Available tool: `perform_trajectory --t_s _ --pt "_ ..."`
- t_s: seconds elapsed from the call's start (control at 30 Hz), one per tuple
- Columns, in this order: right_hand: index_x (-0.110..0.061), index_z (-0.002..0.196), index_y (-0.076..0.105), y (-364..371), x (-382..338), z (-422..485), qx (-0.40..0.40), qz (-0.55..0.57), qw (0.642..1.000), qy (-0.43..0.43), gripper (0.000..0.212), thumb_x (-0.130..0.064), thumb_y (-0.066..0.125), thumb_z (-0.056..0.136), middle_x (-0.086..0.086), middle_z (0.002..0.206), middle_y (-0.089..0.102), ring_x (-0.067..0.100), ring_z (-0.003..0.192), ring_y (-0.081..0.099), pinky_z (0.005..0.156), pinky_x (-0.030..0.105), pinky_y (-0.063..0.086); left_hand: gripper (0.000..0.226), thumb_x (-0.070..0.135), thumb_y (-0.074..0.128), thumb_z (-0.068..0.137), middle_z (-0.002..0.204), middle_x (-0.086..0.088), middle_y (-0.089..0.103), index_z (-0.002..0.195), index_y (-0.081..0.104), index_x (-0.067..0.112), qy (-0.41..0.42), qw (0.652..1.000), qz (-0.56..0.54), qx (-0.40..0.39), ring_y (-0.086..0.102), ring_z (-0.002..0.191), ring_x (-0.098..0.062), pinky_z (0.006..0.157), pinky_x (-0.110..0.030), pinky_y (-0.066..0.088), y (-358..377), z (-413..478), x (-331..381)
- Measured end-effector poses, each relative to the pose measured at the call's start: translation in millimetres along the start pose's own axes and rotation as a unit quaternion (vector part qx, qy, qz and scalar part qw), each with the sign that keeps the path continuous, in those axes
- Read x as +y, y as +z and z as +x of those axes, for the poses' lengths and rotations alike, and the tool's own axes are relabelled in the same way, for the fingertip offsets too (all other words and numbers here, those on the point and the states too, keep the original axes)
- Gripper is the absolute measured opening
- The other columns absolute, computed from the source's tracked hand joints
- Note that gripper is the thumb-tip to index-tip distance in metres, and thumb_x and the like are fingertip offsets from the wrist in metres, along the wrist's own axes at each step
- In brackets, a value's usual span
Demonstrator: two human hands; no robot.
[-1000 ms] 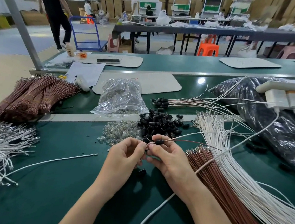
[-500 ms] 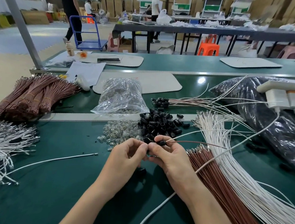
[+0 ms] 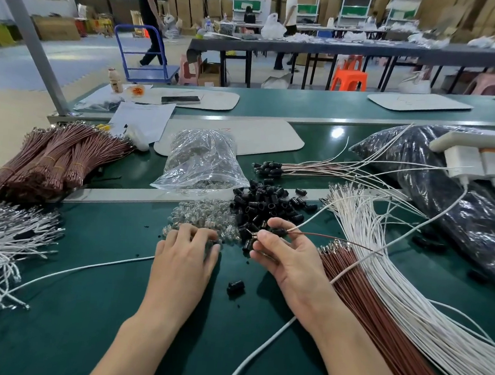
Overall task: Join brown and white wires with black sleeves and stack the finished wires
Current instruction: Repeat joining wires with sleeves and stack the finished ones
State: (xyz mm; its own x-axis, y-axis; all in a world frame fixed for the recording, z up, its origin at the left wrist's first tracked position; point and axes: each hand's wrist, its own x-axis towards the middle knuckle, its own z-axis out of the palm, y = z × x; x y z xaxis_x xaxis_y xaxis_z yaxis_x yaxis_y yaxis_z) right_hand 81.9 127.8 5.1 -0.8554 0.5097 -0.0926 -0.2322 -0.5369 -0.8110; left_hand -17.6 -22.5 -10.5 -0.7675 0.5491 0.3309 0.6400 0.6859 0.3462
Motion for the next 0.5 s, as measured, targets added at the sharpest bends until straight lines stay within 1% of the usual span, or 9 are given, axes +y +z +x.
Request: perform_trajectory --t_s 0.07,0.17,0.3,0.4,0.47,0.5 --pt "-0.010 0.104 0.063 0.0 -0.2 -0.3 0.003 0.000 1.000 0.000 0.022 0.005 0.067 0.088 0.006 0.075 0.068 0.015 0.069 0.067 0.070 0.029 0.061 0.021 0.030 0.056 0.101 0.111 0.000 0.058 0.117 0.067 0.021 0.013 1.000 -0.005 0.000 0.052 0.105 -0.023 0.094 -0.037 0.041 1.2 0.1 0.3" --pt "-0.011 0.103 0.064 -0.2 -0.1 -0.1 0.006 0.002 1.000 0.000 0.021 0.004 0.067 0.088 0.006 0.076 0.067 0.016 0.069 0.067 0.069 0.028 0.060 0.024 0.023 0.056 0.103 0.111 -0.002 0.059 0.122 0.066 0.016 0.020 1.000 -0.021 0.008 0.052 0.106 -0.024 0.096 -0.037 0.043 2.9 0.6 -0.1" --pt "-0.011 0.102 0.065 0.1 -0.5 0.9 0.009 0.003 1.000 0.003 0.021 0.004 0.068 0.088 0.006 0.076 0.067 0.015 0.068 0.067 0.067 0.028 0.060 0.020 0.022 0.056 0.102 0.102 -0.002 0.061 0.113 0.071 0.014 0.032 0.999 -0.020 0.030 0.055 0.097 -0.025 0.090 -0.039 0.048 1.8 0.9 -2.2" --pt "-0.011 0.101 0.065 -0.1 -0.3 0.6 0.009 0.005 1.000 0.006 0.021 0.004 0.068 0.087 0.007 0.077 0.067 0.016 0.068 0.067 0.067 0.028 0.059 0.019 0.024 0.056 0.102 0.103 -0.002 0.060 0.109 0.072 0.015 0.028 0.999 -0.011 0.030 0.055 0.097 -0.026 0.089 -0.041 0.047 0.2 1.3 -1.4" --pt "-0.012 0.100 0.066 -0.1 -1.0 0.1 0.008 0.011 1.000 0.007 0.022 0.003 0.071 0.084 0.008 0.077 0.067 0.017 0.068 0.067 0.067 0.028 0.060 0.019 0.025 0.056 0.102 0.104 -0.002 0.060 0.106 0.072 0.016 0.030 0.998 -0.012 0.054 0.053 0.098 -0.026 0.088 -0.042 0.046 -1.2 1.2 0.2" --pt "-0.012 0.100 0.066 0.2 -1.6 -0.2 0.007 0.016 1.000 0.008 0.024 0.001 0.073 0.080 0.008 0.077 0.067 0.017 0.069 0.067 0.068 0.028 0.060 0.020 0.027 0.054 0.103 0.104 0.001 0.061 0.106 0.072 0.018 0.032 0.996 -0.038 0.071 0.053 0.097 -0.024 0.088 -0.040 0.046 -2.5 0.8 1.5"
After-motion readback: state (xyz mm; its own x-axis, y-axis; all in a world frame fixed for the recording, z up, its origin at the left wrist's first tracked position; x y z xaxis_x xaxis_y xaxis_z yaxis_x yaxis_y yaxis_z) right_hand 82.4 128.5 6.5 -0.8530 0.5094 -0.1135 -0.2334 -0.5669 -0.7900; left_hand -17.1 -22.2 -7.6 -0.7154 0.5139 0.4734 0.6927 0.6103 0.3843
